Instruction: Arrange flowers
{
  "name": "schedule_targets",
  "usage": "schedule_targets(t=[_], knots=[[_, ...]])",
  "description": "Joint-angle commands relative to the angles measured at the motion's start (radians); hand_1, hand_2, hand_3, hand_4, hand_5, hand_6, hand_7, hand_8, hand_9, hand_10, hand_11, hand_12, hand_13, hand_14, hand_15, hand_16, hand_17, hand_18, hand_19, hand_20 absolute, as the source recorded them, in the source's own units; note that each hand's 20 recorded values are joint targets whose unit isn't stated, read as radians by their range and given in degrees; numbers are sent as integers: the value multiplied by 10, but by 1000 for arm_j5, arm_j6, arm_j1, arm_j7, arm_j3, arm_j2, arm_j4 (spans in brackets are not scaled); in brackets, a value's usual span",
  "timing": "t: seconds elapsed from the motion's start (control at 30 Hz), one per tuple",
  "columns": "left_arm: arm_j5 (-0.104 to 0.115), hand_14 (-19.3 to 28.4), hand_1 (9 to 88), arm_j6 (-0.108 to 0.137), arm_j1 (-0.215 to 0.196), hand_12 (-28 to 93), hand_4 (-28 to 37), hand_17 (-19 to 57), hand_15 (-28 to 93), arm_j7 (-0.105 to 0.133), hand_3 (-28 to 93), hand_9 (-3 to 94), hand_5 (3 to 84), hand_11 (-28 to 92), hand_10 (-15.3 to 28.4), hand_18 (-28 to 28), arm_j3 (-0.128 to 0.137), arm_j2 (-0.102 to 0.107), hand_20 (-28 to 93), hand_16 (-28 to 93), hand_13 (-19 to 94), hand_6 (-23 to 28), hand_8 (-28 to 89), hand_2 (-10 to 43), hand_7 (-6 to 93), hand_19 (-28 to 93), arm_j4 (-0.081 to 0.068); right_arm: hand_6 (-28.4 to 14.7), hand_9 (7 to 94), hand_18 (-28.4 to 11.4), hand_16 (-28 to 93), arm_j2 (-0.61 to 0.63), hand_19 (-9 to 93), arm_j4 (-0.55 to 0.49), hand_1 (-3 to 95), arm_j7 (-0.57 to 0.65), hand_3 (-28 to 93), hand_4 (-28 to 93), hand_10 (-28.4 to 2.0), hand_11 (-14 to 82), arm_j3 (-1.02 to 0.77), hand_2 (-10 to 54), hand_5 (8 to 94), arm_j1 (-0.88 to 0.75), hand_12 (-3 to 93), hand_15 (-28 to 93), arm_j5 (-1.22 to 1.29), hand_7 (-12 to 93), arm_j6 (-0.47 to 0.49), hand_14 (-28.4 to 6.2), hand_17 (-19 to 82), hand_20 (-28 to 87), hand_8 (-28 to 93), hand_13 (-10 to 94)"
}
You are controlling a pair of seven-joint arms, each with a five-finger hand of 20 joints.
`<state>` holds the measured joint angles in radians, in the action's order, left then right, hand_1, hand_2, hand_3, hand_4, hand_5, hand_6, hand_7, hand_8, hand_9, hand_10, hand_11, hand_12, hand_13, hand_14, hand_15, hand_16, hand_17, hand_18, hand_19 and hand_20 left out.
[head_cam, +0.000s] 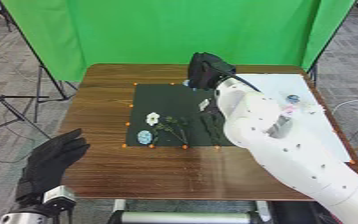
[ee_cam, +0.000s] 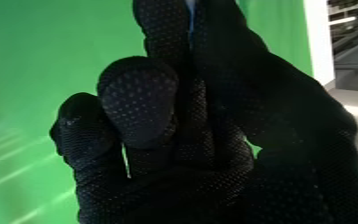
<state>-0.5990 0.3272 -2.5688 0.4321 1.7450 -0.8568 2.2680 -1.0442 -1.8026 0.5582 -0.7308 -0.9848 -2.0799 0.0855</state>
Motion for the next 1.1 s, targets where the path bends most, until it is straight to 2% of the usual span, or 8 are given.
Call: schedule_targets(t=[0.03,0.3,0.43,0.5,0.53,0.6,0.7,1.1], knots=[[-26,277,269,-37,45,112,-203,-96,650,-46,821,386,442,409,223,219,1,-28,67,-143,254,132,-109,50,206,606,-9,7,908,-154,216,-208,932,107,572,8,749,-283,-73,161,79,-95,793,-18,353,671,-98,252,12,-32,520,388,15,795],[-38,278,269,-58,74,112,-203,-96,651,-72,821,385,442,408,224,219,-3,-37,66,-143,255,132,-109,50,205,606,-18,8,908,-153,216,-256,932,191,569,44,752,-283,-74,162,92,-95,792,-33,354,673,-153,253,21,-33,518,391,14,794],[-35,278,269,-55,64,112,-203,-96,651,-67,821,386,442,408,224,219,7,-37,66,-143,255,132,-109,50,205,606,-16,8,907,-153,216,-254,932,186,568,33,754,-283,-75,162,89,-95,792,-57,354,674,-178,255,49,-33,517,392,12,793],[-39,278,269,-61,67,112,-203,-96,651,-74,822,386,442,408,225,219,10,-40,66,-143,255,132,-109,49,205,606,-17,8,906,-153,216,-258,932,183,568,19,755,-283,-75,162,79,-95,792,-78,355,674,-206,255,70,-33,517,391,12,791],[-36,278,269,-60,69,112,-203,-96,651,-67,822,386,442,408,225,219,8,-33,66,-143,255,132,-109,49,205,606,-18,8,905,-153,216,-253,932,183,567,12,756,-283,-76,162,81,-95,792,-84,355,675,-215,255,68,-33,516,391,12,790],[-39,278,270,-62,75,112,-204,-96,651,-71,822,386,442,407,225,219,10,-31,66,-143,254,132,-109,49,204,606,-19,8,905,-154,216,-258,932,194,565,7,759,-283,-76,161,76,-95,789,-94,356,675,-238,256,92,-33,514,392,11,788],[-44,278,269,-72,90,112,-204,-96,651,-81,822,385,442,406,225,219,6,-33,66,-143,254,132,-108,49,205,606,-23,8,904,-154,216,-248,932,203,563,27,762,-283,-75,158,89,-95,786,-94,356,675,-225,258,90,-34,511,391,11,786],[-48,278,269,-79,107,112,-204,-96,651,-92,822,386,442,407,225,219,2,-34,66,-143,255,132,-109,50,204,606,-29,7,893,-156,216,-252,932,225,557,60,767,-283,-73,140,102,-95,767,-86,366,677,-259,263,73,-40,500,381,4,773]])
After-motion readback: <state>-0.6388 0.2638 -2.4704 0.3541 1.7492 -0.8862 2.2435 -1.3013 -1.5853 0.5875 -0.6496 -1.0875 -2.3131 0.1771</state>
